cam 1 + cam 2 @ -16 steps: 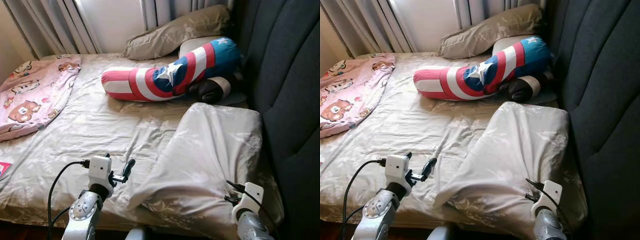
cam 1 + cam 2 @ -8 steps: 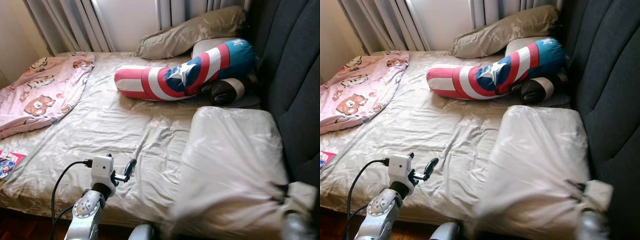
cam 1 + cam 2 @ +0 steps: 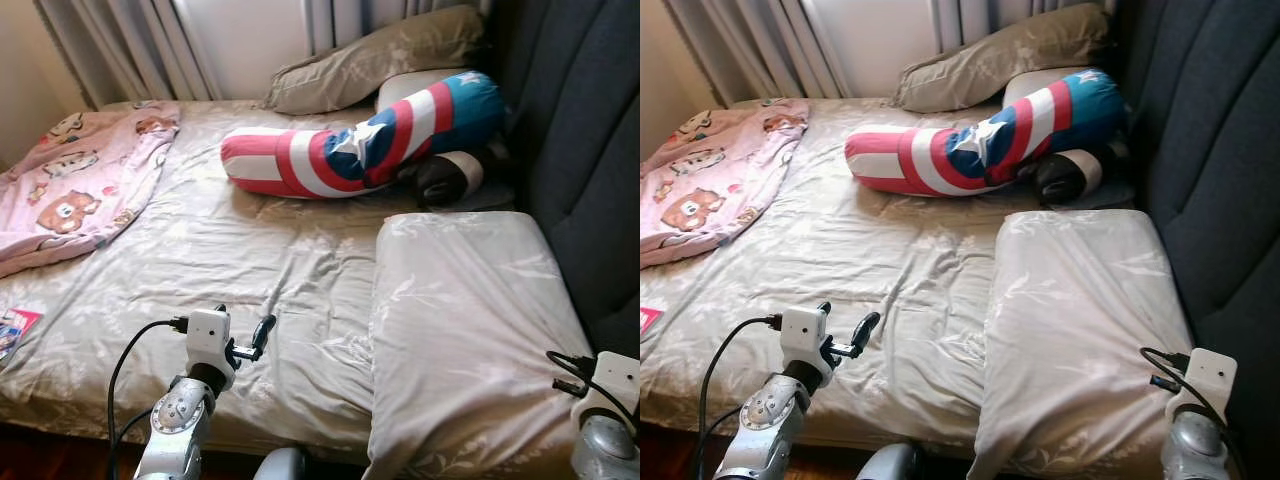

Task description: Clean up the room

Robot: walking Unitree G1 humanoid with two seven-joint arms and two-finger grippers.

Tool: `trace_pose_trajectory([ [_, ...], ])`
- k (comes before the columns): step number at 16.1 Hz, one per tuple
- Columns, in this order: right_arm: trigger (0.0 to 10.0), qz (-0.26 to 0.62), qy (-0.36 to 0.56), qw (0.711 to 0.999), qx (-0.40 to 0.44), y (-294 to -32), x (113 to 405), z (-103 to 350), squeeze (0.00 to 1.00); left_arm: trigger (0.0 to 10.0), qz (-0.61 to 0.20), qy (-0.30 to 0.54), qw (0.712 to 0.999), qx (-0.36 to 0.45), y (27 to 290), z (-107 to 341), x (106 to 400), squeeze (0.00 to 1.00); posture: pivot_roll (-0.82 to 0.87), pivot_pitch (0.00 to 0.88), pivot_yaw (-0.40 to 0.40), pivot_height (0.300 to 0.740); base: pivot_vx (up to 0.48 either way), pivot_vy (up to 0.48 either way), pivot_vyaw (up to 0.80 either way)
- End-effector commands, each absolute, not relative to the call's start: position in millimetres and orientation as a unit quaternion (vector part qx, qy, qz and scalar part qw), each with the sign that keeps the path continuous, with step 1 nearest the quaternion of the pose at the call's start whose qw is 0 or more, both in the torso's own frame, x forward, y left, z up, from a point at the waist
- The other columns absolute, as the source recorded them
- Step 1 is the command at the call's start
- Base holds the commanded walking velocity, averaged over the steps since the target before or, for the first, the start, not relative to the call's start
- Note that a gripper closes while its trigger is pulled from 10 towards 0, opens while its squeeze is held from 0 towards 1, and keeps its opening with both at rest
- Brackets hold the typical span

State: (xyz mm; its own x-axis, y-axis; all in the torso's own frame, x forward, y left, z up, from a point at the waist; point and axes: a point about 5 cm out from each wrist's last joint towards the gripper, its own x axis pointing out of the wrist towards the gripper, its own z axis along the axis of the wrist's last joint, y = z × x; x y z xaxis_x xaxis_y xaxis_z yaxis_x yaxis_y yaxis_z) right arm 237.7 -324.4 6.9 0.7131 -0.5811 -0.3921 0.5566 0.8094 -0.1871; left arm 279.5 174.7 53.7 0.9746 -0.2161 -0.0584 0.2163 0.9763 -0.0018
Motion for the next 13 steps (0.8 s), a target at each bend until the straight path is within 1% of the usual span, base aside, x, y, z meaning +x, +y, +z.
trace_pose_trajectory([
  [1,10.0,-0.303,0.163,0.937,-0.059,-324,250,25,1.0,10.0,-0.103,0.032,0.994,0.006,177,52,280,0.0,-0.02,0.0,0.065,0.661,0.0,0.0,0.0],
  [3,10.0,-0.289,0.124,0.944,-0.101,-320,258,36,1.0,10.0,-0.104,0.033,0.994,0.004,176,52,280,0.0,-0.03,0.0,0.062,0.661,0.0,0.0,0.0],
  [4,10.0,-0.281,0.104,0.947,-0.112,-318,261,41,0.87,10.0,-0.105,0.032,0.994,0.003,175,51,281,0.0,-0.03,0.0,0.059,0.661,0.0,0.0,0.0],
  [5,10.0,-0.258,0.09,0.954,-0.119,-313,266,45,0.0,10.0,-0.105,0.033,0.994,0.001,174,50,281,0.0,-0.03,0.0,0.056,0.661,0.0,0.0,0.0],
  [7,10.0,-0.193,0.077,0.97,-0.124,-294,275,44,0.0,10.0,-0.104,0.038,0.994,-0.006,171,47,281,0.0,-0.04,0.0,0.05,0.661,0.0,0.0,0.0],
  [8,10.0,-0.157,0.069,0.978,-0.12,-278,278,42,0.0,10.0,-0.103,0.046,0.994,-0.011,170,43,282,0.0,-0.04,0.0,0.045,0.661,0.0,0.0,0.0],
  [9,10.0,-0.15,0.068,0.98,-0.114,-274,279,41,0.0,10.0,-0.102,0.048,0.994,-0.012,170,42,282,0.0,-0.04,0.0,0.041,0.661,0.0,0.0,0.0],
  [10,10.0,-0.111,0.084,0.987,-0.086,-256,278,30,0.0,10.0,-0.102,0.051,0.993,-0.016,167,40,283,0.0,-0.04,0.0,0.034,0.666,0.0,0.0,0.0],
  [11,10.0,-0.087,0.107,0.987,-0.08,-244,274,19,0.0,10.0,-0.103,0.05,0.993,-0.02,165,40,285,0.0,-0.03,0.0,0.029,0.676,0.0,0.0,0.0],
  [13,10.0,-0.079,0.13,0.987,-0.056,-233,269,8,0.0,10.0,-0.103,0.053,0.993,-0.03,163,39,287,0.0,-0.02,0.0,0.027,0.696,0.0,0.0,0.0],
])
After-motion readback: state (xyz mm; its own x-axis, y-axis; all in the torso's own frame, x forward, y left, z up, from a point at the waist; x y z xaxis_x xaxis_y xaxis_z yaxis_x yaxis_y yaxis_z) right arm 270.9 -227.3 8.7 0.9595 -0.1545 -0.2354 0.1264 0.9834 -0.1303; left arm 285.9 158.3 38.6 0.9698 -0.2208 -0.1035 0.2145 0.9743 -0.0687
